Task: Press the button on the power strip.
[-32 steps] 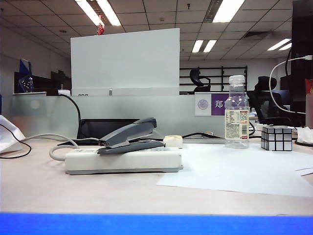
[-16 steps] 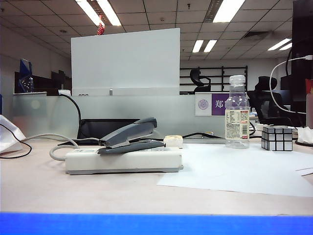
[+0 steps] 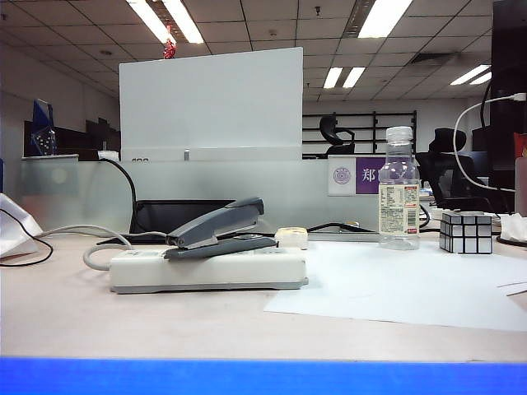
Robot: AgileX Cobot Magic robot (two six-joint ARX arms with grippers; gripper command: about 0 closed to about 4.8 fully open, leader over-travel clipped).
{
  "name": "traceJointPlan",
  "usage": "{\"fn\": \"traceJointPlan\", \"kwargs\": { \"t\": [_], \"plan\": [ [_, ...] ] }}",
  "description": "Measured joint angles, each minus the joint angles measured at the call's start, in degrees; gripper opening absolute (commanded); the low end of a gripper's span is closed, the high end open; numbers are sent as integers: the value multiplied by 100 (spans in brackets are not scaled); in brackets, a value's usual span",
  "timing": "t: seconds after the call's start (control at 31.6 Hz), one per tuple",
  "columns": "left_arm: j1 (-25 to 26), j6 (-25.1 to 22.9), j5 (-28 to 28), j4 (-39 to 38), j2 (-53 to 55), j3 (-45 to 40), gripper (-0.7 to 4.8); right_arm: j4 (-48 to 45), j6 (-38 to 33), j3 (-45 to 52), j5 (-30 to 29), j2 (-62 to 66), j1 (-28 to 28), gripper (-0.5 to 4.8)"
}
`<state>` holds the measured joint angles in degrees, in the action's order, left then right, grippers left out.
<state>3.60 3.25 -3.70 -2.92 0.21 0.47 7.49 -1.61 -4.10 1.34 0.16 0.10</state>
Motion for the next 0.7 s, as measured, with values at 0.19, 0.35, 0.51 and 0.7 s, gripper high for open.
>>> {"fn": "traceJointPlan", "kwargs": {
  "t": [0.19, 0.35, 0.51, 0.7],
  "plan": [
    [0, 0, -2, 234, -2, 0, -5, -181, 0, -2, 0, 0, 0, 0],
    [0, 0, -2, 234, 0, 0, -5, -210, 0, -2, 0, 0, 0, 0],
    [0, 7, -24, 557, -2, 0, -5, -393, 0, -2, 0, 0, 0, 0],
    [0, 7, -22, 612, 0, 0, -5, -407, 0, -2, 0, 0, 0, 0]
  ]
}}
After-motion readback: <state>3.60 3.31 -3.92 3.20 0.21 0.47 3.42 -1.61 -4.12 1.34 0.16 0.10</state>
